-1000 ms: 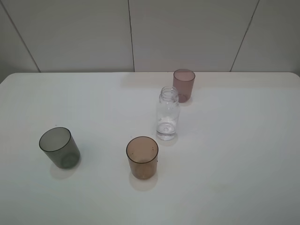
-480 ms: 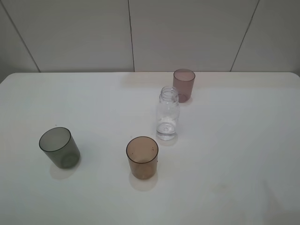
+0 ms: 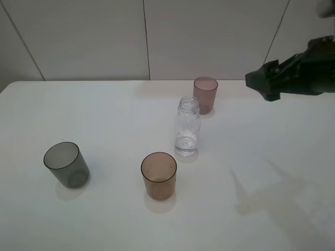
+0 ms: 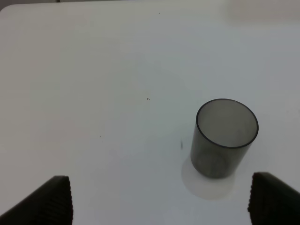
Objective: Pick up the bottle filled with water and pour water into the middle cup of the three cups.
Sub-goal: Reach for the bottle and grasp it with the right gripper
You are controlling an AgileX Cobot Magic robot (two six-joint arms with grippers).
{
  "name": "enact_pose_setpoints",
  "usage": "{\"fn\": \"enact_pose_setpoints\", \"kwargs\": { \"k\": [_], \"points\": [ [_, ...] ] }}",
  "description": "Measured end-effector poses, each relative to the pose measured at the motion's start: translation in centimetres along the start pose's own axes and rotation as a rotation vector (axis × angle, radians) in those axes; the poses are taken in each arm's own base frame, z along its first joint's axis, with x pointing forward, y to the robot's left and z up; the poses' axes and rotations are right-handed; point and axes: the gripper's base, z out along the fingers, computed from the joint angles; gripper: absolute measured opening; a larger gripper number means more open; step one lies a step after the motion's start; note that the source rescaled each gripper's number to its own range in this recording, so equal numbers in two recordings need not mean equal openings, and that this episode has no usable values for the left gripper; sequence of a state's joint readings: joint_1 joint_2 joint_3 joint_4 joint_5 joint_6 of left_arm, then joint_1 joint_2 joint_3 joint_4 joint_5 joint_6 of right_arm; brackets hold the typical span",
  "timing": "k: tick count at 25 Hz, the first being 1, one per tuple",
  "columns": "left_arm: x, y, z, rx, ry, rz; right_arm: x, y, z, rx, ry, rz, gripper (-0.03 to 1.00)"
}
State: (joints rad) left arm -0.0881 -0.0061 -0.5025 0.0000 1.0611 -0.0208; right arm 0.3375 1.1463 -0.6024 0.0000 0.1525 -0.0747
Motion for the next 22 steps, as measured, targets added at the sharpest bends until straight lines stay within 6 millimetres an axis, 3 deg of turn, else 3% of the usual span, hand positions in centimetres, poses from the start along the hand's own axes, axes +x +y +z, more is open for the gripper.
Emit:
{"fn": "enact_pose_setpoints", "kwargs": {
  "k": [6,15,22],
  "points": [
    [0.0,0.0,0.0,0.000,0.000,0.000,2.3,1.7,3.4,-0.063,0.135,-0.039,0.83],
    [0.0,0.0,0.0,0.000,0.000,0.000,6.2,1.7,3.6,-0.056,0.114,-0.263,0.83],
    [0.0,0.0,0.0,0.000,0.000,0.000,6.4,1.8,3.5,-0.056,0.101,-0.283,0.83]
  ]
}}
